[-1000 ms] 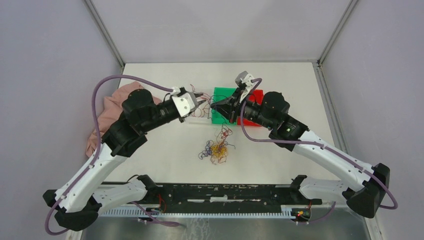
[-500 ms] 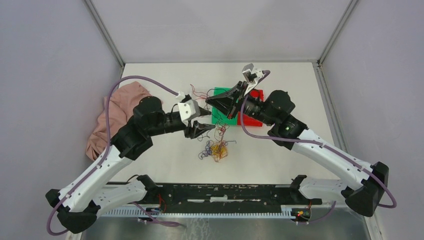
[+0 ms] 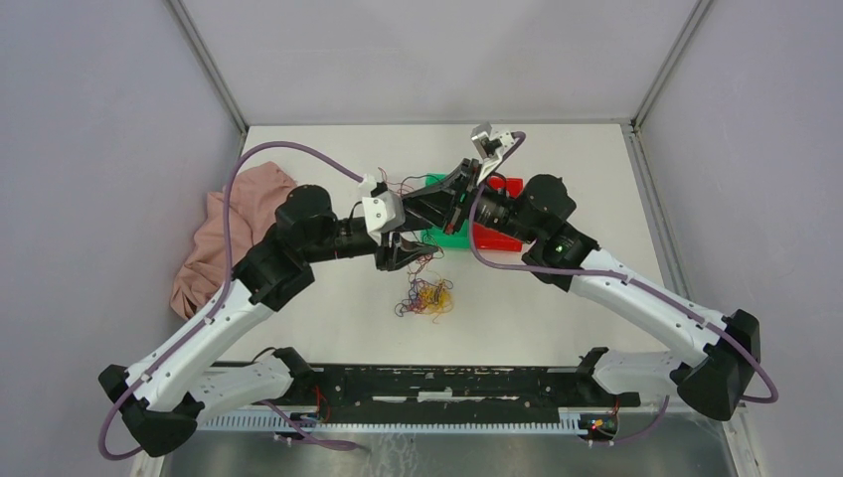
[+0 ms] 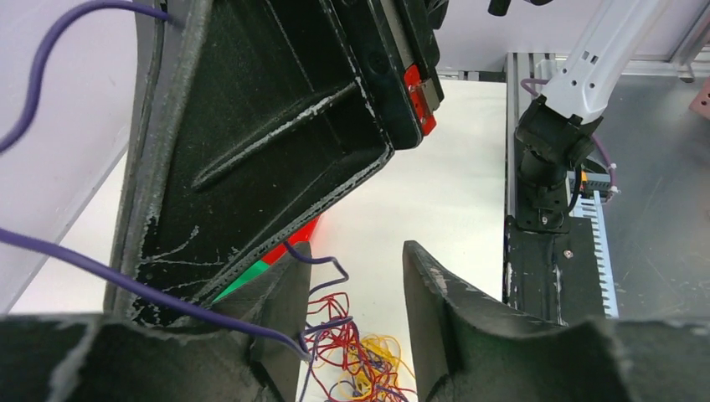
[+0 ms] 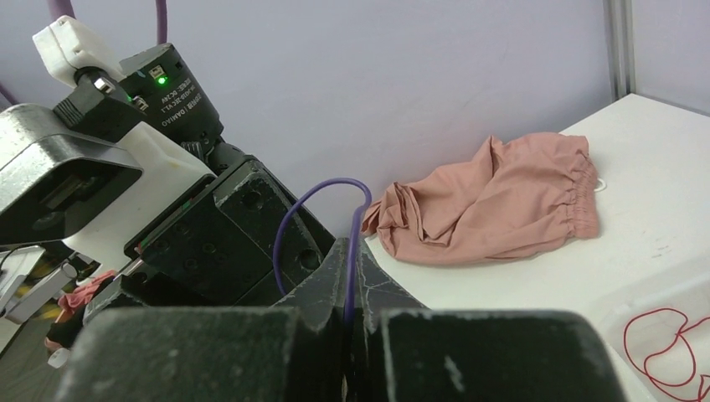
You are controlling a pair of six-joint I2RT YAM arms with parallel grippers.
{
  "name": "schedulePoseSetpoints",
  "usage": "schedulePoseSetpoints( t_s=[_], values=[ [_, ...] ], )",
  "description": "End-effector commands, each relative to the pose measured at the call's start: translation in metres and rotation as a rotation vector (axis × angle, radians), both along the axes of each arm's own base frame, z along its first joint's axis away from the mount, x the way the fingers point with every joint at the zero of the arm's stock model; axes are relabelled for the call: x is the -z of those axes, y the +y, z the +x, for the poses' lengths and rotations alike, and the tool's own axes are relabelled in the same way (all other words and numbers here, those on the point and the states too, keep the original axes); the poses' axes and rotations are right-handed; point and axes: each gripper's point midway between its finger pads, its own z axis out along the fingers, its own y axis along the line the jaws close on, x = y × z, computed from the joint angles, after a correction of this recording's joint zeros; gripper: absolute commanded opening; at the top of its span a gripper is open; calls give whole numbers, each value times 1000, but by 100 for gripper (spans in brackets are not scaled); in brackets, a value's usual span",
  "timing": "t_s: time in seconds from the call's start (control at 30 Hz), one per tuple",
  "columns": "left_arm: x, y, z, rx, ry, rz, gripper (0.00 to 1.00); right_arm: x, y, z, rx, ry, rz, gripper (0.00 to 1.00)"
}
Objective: Untangle the cables
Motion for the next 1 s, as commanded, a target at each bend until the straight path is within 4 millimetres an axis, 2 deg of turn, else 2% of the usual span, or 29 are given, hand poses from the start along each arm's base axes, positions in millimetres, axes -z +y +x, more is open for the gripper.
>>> schedulePoseSetpoints(
  t_s=[0.0,0.07,0.13,0.2,0.27,0.37,0.47,0.6,0.8,0.9,0.97],
  values=[
    [-24,-1,0,11,-21,-61,49,-39,-2,-18,-66,-65,84,4],
    [-25,-2,4,-6,-19,-61,37,-39,0,-22,-94,-57,82,12],
    [-25,0,12,-48,-20,-57,15,-39,1,-25,-116,-46,81,31],
    [-26,4,19,-93,-28,-54,4,-33,-2,-27,-116,-36,61,43],
    [-31,7,23,-117,-50,-62,3,-25,-8,-28,-94,-26,35,53],
    [-37,10,24,-124,-68,-74,3,-14,-21,-30,-45,-25,2,61],
    [-42,12,24,-124,-82,-78,3,-7,-39,-32,18,-30,-31,76],
    [-45,14,25,-123,-108,-67,3,6,-59,-45,26,-52,-92,83],
    [-56,18,26,-116,-161,-60,3,41,-76,-73,-60,-90,-220,84],
    [-60,17,15,-43,-199,-21,3,61,-80,-62,-1,-85,-283,82],
    [-61,15,8,8,-196,10,3,65,-79,-49,37,-92,-300,79]
  ],
)
